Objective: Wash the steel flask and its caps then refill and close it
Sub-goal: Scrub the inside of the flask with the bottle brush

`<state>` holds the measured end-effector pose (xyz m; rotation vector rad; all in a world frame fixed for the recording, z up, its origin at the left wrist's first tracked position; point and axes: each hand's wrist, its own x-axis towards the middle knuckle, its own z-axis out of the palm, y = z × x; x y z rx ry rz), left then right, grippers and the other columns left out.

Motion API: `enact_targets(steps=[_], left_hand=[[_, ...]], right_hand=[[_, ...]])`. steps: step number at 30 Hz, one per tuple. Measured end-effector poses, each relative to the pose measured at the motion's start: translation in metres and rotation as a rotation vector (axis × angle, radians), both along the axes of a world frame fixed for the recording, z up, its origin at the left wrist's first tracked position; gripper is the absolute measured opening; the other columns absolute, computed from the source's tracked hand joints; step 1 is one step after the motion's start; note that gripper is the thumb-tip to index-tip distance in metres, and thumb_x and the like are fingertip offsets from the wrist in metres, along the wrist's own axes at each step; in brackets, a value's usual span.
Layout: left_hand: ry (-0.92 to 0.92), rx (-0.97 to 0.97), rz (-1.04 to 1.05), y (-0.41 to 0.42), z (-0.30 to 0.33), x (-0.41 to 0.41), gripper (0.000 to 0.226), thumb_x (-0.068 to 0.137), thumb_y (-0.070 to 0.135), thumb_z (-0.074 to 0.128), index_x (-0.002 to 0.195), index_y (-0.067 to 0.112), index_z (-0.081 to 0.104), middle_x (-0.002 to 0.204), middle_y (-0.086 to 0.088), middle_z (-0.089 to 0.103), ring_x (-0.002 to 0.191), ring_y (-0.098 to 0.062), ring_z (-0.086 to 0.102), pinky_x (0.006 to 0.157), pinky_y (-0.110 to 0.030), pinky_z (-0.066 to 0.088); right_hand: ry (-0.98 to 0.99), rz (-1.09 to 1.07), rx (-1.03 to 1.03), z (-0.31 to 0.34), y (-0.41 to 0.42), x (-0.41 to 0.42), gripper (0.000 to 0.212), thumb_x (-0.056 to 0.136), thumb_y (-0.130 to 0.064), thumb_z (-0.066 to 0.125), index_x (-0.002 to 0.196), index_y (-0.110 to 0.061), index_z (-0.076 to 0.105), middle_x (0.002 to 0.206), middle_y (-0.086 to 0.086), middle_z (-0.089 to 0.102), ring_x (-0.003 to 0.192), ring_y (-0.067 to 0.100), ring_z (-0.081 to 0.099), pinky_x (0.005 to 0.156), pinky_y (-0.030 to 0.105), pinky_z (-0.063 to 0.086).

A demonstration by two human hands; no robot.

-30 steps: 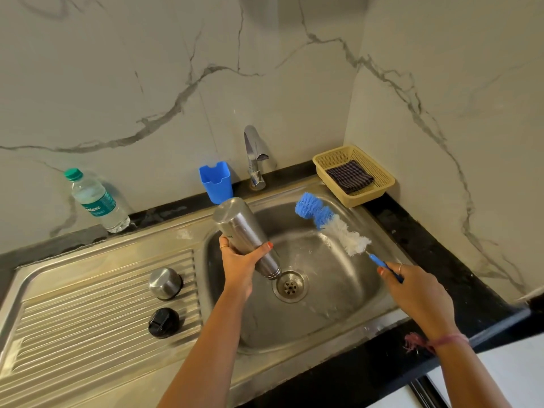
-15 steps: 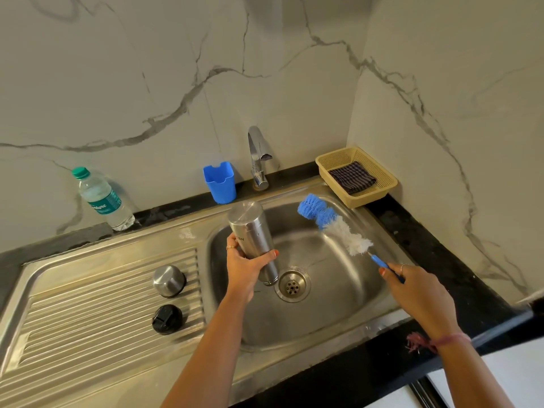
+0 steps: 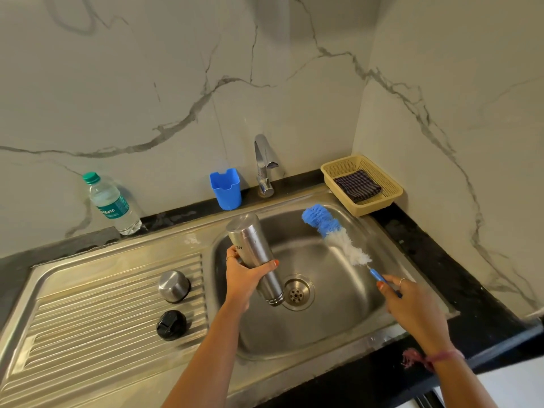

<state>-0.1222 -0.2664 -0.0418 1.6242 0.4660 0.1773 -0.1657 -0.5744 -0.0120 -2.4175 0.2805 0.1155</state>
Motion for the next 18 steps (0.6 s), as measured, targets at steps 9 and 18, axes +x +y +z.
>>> enact_targets(steps=[9,18], left_hand=[[0.08,0.299,-0.134,0.022,0.002,0.036,0.094,0.048,0.028,0.097,0.123,0.026,0.041,0.118,0.001,0.056,0.108,-0.016,0.058,0.095,-0.04,0.052],[0.121,0.383,-0.181,0.029,0.002,0.059,0.089,0.051,0.018,0.096,0.12,0.023,0.039,0.117,0.0,0.053,0.106,-0.017,0.055,0.085,-0.029,0.046]], right_hand=[[0.023,-0.005,0.131,-0.005,0.023,0.016,0.032,0.097,-0.036,0.046,0.123,-0.02,0.056,0.071,-0.001,0.064,0.059,0.008,0.058,0.054,0.02,0.041],[-0.077,-0.049,-0.05,0.0,0.02,0.03,0.031,0.095,-0.029,0.052,0.125,-0.028,0.054,0.081,-0.009,0.065,0.069,0.007,0.063,0.064,0.033,0.057]])
